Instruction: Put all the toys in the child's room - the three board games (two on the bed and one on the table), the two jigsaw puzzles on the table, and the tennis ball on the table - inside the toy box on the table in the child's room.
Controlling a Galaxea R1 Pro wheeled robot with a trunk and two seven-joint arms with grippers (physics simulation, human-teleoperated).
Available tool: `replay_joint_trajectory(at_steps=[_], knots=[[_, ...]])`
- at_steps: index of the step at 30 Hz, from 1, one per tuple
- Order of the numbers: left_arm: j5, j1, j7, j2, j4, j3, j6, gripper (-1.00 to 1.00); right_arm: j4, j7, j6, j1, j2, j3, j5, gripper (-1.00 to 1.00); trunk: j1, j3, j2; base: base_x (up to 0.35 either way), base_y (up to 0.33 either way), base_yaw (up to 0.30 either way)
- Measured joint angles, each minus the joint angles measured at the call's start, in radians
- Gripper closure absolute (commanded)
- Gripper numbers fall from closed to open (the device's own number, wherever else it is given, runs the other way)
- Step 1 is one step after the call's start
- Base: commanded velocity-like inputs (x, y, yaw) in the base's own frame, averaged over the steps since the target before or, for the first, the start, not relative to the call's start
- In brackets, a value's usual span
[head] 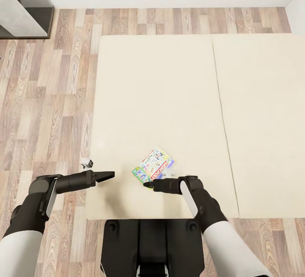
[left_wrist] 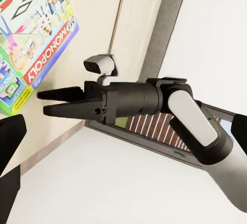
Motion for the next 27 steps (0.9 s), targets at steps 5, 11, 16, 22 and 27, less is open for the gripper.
replay_joint_trajectory(at_steps=[5, 11, 16, 22, 27], knots=[[0.000, 0.000, 0.000, 0.000, 0.000, 0.000, 0.000, -1.00, -0.045, -0.006, 0.072, -0.001, 0.000, -0.016, 0.000, -1.00, 0.000, 0.000, 0.000, 0.000, 0.000, 0.000], [0.000, 0.000, 0.000, 0.000, 0.000, 0.000, 0.000, -1.00, -0.072, -0.010, 0.150, -0.016, 0.000, -0.061, 0.000, -1.00, 0.000, 0.000, 0.000, 0.000, 0.000, 0.000], [0.000, 0.000, 0.000, 0.000, 0.000, 0.000, 0.000, -1.00, -0.138, -0.013, 0.206, -0.042, 0.000, -0.069, 0.002, -1.00, 0.000, 0.000, 0.000, 0.000, 0.000, 0.000], [0.000, 0.000, 0.000, 0.000, 0.000, 0.000, 0.000, -1.00, -0.156, -0.023, 0.230, -0.103, 0.000, -0.087, 0.008, -1.00, 0.000, 0.000, 0.000, 0.000, 0.000, 0.000], [0.000, 0.000, 0.000, 0.000, 0.000, 0.000, 0.000, -1.00, -0.144, -0.068, 0.232, -0.149, 0.000, -0.096, 0.011, -1.00, 0.000, 0.000, 0.000, 0.000, 0.000, 0.000]])
